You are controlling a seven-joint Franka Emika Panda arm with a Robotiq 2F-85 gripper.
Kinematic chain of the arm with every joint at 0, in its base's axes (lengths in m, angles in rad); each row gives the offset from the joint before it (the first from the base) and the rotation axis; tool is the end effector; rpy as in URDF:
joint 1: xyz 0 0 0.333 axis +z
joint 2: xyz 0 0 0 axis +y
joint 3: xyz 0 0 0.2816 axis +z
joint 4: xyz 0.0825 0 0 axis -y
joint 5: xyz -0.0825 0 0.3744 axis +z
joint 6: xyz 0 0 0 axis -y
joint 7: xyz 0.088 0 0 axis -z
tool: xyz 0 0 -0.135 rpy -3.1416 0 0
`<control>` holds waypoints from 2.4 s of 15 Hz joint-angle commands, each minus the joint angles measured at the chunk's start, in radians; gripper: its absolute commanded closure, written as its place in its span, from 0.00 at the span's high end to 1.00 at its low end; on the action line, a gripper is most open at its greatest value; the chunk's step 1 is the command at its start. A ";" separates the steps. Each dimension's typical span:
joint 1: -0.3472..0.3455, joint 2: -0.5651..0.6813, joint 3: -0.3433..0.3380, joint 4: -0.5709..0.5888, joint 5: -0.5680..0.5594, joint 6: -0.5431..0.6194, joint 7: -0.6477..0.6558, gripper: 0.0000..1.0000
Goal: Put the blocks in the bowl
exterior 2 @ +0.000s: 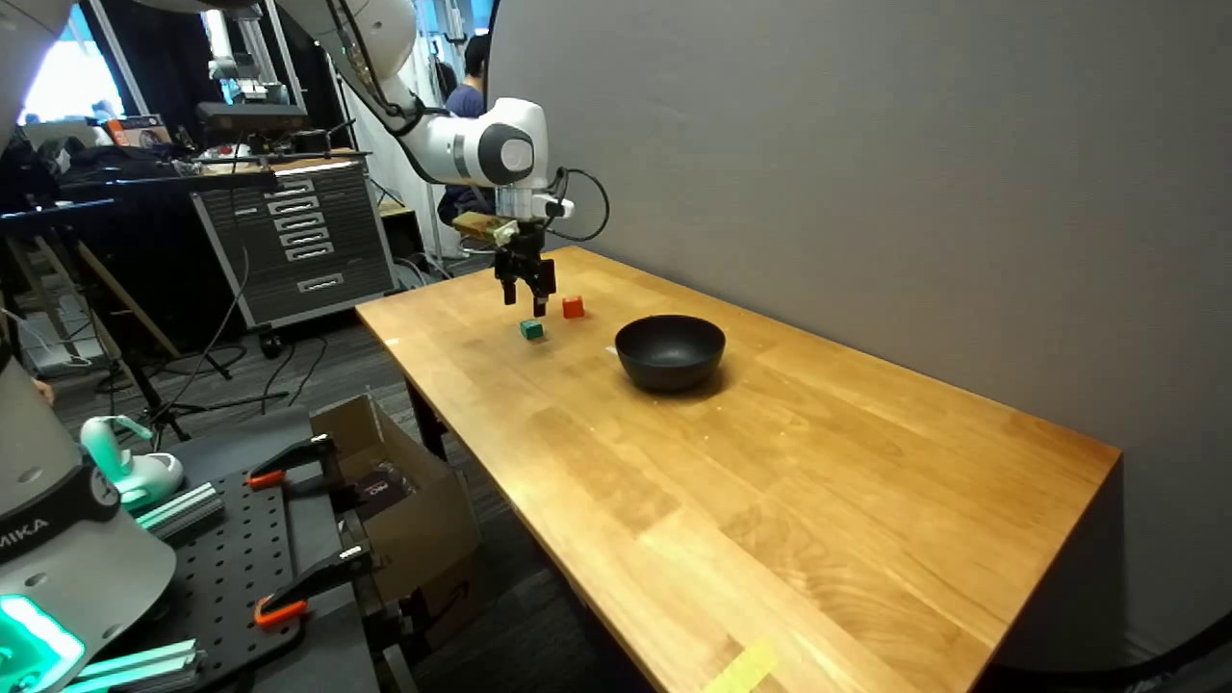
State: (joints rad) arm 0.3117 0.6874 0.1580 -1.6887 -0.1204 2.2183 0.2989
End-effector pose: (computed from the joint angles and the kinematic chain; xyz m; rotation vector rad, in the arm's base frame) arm 0.5649 0.2758 0.1428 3.0708 0.3434 -0.2179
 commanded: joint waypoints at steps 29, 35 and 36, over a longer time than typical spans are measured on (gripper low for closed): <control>-0.002 0.123 -0.290 0.359 -0.208 -0.305 0.109 0.14; -0.028 0.173 -0.244 0.423 -0.176 -0.360 0.065 0.94; -0.027 0.191 -0.220 0.438 -0.157 -0.354 0.054 0.99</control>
State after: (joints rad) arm 0.2868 0.8229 -0.1103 -1.3312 -0.3047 1.9008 0.3824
